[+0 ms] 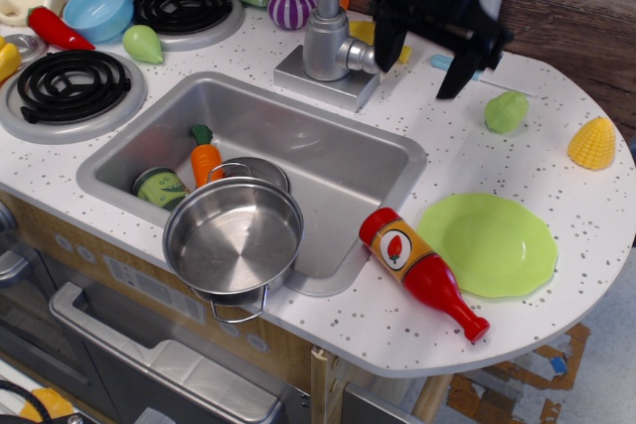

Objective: Put broccoli in pot or pan

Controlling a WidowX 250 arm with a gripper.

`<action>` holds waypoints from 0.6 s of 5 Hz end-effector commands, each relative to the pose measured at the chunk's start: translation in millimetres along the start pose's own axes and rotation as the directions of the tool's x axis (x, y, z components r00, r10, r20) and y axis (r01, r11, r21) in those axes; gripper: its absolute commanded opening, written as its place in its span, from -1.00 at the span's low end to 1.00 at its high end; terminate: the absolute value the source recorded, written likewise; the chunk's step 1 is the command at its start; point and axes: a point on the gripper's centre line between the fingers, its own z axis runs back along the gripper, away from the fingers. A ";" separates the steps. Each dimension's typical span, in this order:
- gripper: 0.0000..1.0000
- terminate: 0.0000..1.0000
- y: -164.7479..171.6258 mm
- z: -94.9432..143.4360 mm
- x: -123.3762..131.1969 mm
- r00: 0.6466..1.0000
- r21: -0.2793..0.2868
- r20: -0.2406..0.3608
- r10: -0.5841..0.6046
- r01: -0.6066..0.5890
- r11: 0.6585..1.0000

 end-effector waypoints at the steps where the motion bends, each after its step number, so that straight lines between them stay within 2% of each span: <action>1: 1.00 -1.00 -13.9 14.7 41.2 0.995 -0.047 0.098 -0.025 0.030 0.998; 2: 1.00 -1.00 -27.5 7.2 60.6 0.991 -0.097 0.121 -0.049 0.061 0.993; 3: 1.00 -1.00 -41.5 0.6 64.3 0.989 -0.119 0.142 -0.049 0.067 0.991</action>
